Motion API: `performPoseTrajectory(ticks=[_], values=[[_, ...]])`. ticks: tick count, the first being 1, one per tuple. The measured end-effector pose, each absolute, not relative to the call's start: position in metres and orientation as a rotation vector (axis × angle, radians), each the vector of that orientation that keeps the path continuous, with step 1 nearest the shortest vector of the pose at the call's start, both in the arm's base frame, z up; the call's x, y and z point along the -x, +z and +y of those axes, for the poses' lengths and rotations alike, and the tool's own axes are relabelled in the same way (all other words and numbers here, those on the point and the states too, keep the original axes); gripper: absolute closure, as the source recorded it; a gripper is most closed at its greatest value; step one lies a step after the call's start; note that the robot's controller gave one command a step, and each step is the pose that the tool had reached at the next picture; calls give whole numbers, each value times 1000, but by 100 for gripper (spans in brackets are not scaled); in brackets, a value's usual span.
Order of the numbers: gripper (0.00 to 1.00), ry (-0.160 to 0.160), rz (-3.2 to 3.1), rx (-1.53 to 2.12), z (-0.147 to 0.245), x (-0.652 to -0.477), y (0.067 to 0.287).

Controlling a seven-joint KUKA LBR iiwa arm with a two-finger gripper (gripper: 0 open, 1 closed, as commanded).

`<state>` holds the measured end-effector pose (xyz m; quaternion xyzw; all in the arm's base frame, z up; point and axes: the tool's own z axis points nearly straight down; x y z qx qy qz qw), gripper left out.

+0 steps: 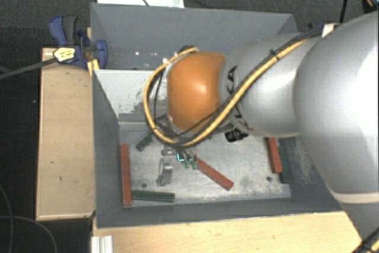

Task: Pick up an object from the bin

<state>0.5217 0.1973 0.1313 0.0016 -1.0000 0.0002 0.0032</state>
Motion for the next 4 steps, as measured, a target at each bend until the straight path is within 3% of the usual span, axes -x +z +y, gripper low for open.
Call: performPoseTrajectory(ticks=[1, 2, 3, 4], values=[[0, -1, -3136, -240, 179, -584, 69], [100, -5, -3141, -232, 180, -586, 72], [0, -4, -3138, -227, 180, -584, 71], [100, -5, -3141, -223, 180, -585, 72]])
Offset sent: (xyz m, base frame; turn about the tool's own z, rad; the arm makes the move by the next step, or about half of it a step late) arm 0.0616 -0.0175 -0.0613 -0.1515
